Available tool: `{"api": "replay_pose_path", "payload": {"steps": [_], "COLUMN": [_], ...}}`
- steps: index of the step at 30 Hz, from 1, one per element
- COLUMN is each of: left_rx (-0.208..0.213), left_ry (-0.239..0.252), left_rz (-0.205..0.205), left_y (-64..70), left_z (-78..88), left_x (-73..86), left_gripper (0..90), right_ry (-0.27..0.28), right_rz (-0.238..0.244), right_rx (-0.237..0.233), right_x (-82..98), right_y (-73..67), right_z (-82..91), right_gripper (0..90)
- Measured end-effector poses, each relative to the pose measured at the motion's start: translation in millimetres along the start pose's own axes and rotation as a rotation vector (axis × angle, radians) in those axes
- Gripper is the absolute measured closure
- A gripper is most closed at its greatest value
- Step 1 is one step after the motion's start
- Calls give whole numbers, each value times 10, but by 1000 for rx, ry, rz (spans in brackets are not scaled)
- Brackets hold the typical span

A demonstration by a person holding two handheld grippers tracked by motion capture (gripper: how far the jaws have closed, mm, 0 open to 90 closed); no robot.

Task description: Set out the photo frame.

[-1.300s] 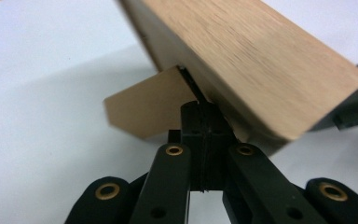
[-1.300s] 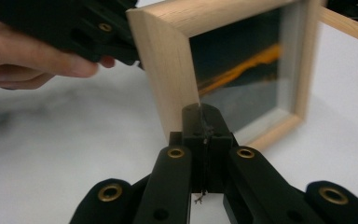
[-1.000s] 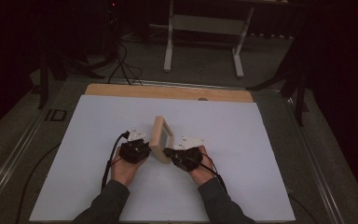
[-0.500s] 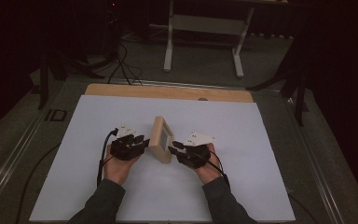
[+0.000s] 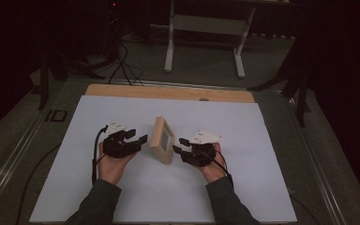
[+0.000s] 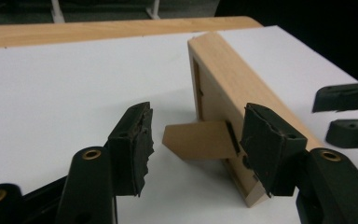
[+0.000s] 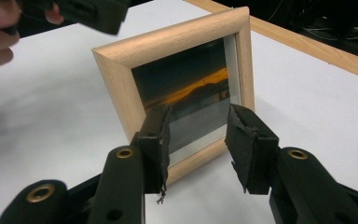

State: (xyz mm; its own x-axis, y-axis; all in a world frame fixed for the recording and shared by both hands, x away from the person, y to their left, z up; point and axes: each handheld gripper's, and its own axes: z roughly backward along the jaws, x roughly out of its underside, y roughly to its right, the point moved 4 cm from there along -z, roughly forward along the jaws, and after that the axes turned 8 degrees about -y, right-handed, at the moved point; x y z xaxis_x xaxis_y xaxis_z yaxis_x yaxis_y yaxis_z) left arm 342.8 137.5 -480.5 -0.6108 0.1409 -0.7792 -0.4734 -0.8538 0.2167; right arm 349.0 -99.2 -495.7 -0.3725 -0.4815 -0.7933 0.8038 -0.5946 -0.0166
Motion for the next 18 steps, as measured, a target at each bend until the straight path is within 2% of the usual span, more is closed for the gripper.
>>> {"api": "replay_pose_path", "payload": {"steps": [10, 18], "left_rx": [29, 54], "left_ry": [50, 49], "left_rz": [-29, -46], "left_y": [126, 215], "left_z": [84, 61], "left_x": [-72, -86], "left_gripper": [372, 338], "right_ry": [1, 7], "right_rz": [0, -7], "right_rx": [2, 4], "right_x": [6, 2], "right_y": [9, 27], "right_z": [1, 21], "right_gripper": [588, 587]}}
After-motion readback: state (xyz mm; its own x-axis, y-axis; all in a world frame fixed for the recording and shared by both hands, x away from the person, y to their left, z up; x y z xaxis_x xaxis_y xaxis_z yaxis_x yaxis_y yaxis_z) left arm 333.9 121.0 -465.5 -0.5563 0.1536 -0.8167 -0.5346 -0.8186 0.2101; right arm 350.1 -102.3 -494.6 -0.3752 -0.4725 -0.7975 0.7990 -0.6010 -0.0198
